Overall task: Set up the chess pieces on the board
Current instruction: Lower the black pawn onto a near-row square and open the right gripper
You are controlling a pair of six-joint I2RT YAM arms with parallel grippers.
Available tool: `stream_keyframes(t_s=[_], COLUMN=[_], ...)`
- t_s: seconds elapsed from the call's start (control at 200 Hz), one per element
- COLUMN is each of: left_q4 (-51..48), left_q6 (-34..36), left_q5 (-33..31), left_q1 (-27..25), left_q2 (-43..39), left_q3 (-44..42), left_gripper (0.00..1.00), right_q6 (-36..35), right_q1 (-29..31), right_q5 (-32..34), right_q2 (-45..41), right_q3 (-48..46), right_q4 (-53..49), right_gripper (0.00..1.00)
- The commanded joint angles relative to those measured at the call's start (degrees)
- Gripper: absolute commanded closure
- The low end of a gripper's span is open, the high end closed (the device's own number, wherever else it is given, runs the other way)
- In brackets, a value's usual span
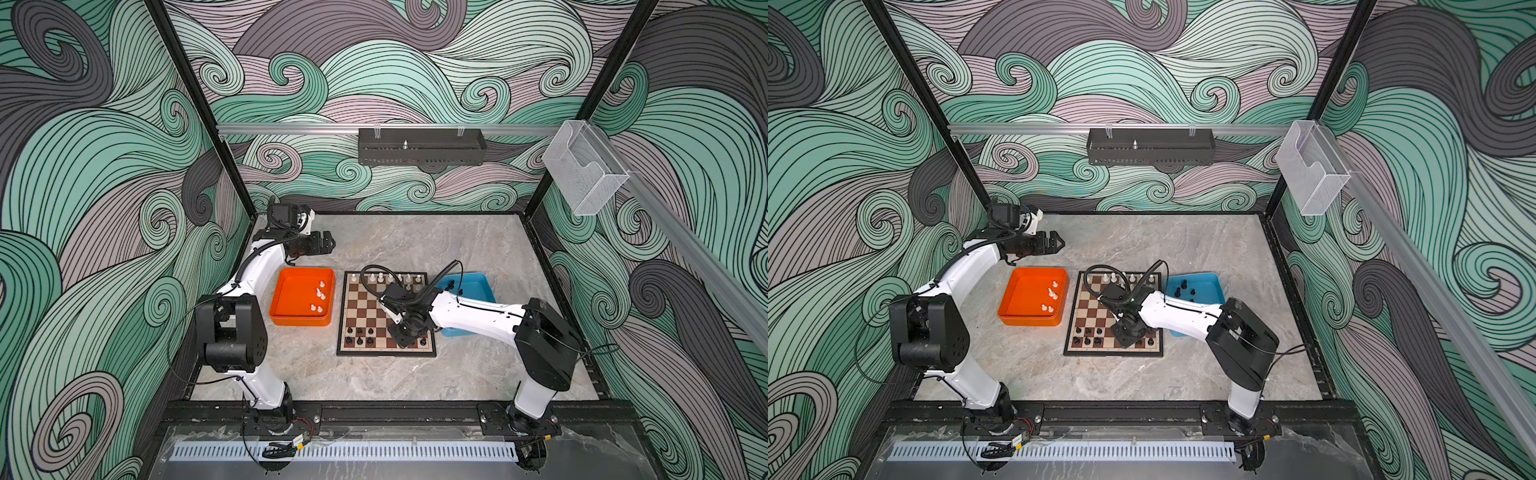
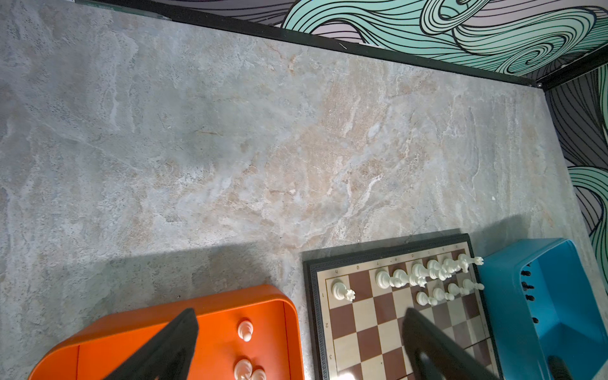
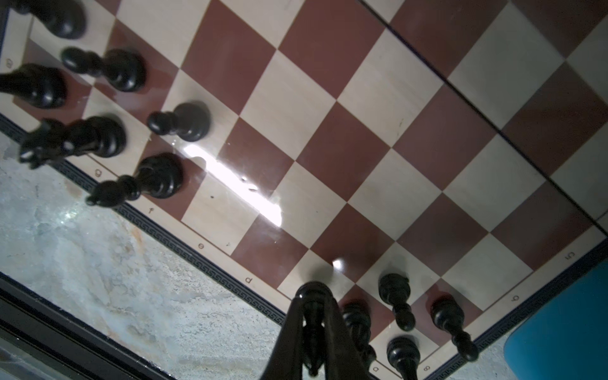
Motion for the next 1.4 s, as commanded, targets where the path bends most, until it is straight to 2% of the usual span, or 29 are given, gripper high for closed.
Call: stream_keyframes(t_s=[0.0,0.946,1.396], left_q4=[-1.3,-1.3,-1.3], left_q6=[-0.5,-0.5,-0.7], left_q5=[0.5,0.7,0.7], left_q1=[0.4,0.4,0.4], left_q2=[0.9,1.1,1.3], left_q3=[2.1,2.2,2.2], left_gripper=[0.02,0.01,0.01], right_q6=[0.8,1.4,1.6], right_q1=[0.3,0.3,0.3], right_q5=[0.3,-1.2,-1.1], right_q2=[1.0,2.2,2.6], right_q3=[-0.5,-0.8,-0.7], right_q4=[-0.3,0.6,0.1], right_gripper=[0.87,0.85,0.8])
